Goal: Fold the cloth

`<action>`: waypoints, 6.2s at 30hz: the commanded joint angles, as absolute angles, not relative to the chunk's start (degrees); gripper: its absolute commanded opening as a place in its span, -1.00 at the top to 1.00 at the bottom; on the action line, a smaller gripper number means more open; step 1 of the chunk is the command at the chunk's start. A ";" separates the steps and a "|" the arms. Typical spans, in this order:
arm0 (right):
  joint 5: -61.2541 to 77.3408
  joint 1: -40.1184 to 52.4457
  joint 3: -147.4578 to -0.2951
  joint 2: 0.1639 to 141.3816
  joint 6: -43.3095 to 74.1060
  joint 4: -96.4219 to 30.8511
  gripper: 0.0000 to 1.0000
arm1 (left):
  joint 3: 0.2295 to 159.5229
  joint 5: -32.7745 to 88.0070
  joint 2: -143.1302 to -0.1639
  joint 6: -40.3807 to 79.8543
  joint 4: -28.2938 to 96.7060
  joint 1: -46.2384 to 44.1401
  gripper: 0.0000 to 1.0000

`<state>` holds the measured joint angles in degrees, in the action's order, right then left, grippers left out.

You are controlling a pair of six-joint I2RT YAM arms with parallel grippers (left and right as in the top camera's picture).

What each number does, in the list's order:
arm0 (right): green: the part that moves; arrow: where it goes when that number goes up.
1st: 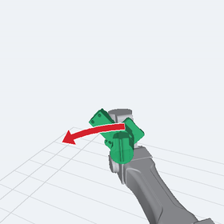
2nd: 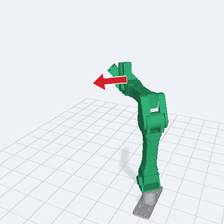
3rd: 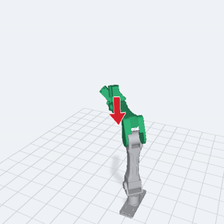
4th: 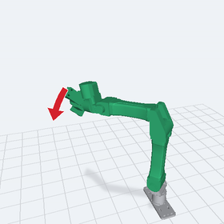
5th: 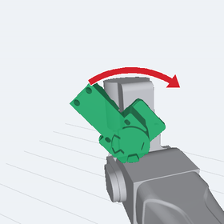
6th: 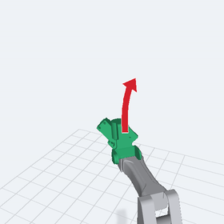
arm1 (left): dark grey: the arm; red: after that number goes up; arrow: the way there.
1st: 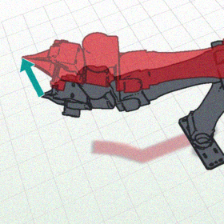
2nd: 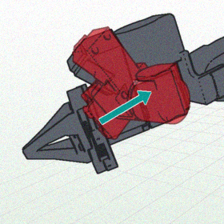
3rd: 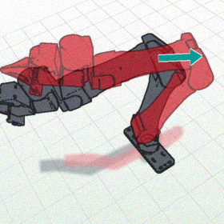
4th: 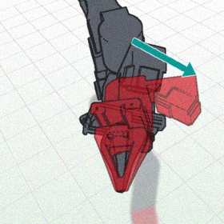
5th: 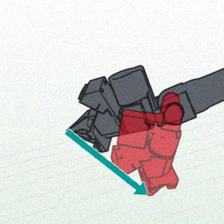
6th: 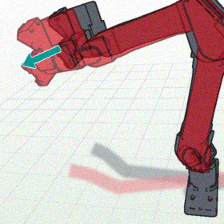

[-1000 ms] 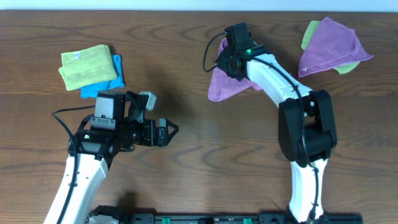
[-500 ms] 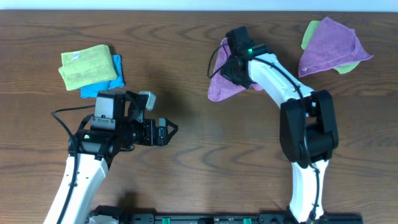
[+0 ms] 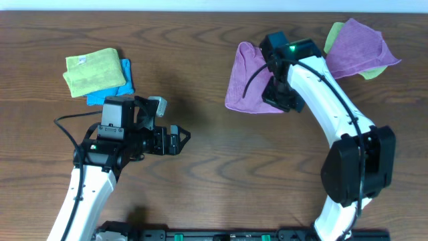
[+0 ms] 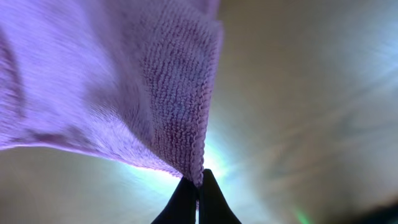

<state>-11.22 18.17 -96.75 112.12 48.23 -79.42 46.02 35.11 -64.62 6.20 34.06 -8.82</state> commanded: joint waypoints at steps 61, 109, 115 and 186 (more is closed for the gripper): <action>11.60 -2.24 -96.73 91.98 17.65 -73.01 -0.08 | 79.92 25.41 -102.50 36.91 30.20 -34.09 -0.91; 29.67 9.85 -90.41 122.50 -6.26 -51.70 0.02 | 79.96 27.77 -96.60 23.70 40.58 -16.25 -0.91; 26.76 9.41 -90.21 122.52 -6.28 -50.33 0.02 | 79.96 28.16 -96.60 22.22 42.78 -15.38 -0.91; 22.63 8.12 -93.30 119.59 -0.95 -51.07 -0.11 | 80.01 28.18 -96.60 22.26 40.71 -12.40 -0.91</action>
